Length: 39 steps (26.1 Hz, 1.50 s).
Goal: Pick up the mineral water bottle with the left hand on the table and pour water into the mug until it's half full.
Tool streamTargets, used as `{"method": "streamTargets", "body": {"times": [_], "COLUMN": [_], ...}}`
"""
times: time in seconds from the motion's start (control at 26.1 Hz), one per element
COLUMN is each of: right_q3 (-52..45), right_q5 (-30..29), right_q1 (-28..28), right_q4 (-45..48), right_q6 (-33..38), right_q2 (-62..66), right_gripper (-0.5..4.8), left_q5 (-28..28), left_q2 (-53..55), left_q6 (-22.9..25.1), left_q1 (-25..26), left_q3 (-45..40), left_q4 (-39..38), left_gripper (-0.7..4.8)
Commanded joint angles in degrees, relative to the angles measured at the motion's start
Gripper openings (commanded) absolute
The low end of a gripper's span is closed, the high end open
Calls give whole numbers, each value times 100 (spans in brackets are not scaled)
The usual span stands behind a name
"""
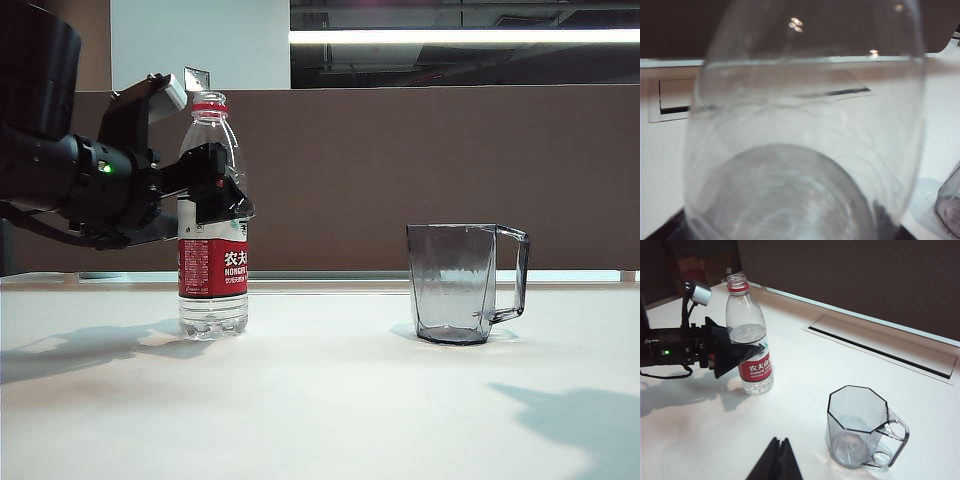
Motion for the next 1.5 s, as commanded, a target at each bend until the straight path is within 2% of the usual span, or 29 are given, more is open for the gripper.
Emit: {"method": "streamTargets", "body": {"times": [0.04,0.65,0.69,0.77,0.84,0.92,0.96,1.07,1.5], "right_q3": [33,35,35,35,35,33,33,33,33], "right_q5": [-13,-13,-13,-13,-13,-13,-13,-13,-13], "right_q1": [-4,-4,-4,-4,-4,-4,-4,-4,-4], "right_q4": [94,96,94,96,96,94,94,94,87], "right_q6": [0,0,0,2,2,2,2,0,0], "right_q2": [-4,-4,-4,-4,-4,-4,-4,-4,-7], "right_gripper": [-2,-2,-2,-2,-2,-2,-2,-2,-2], "left_q5": [11,11,11,11,11,11,11,11,11], "left_q2": [157,632,632,629,629,629,629,629,623], "left_q6": [-13,4,4,4,4,4,4,2,92], "left_q1": [-2,-2,-2,-2,-2,-2,-2,-2,-37], "left_q3": [151,393,393,393,393,393,393,393,398], "left_q4": [116,365,363,365,363,363,363,365,415], "left_gripper": [479,479,420,357,331,327,305,171,161]}}
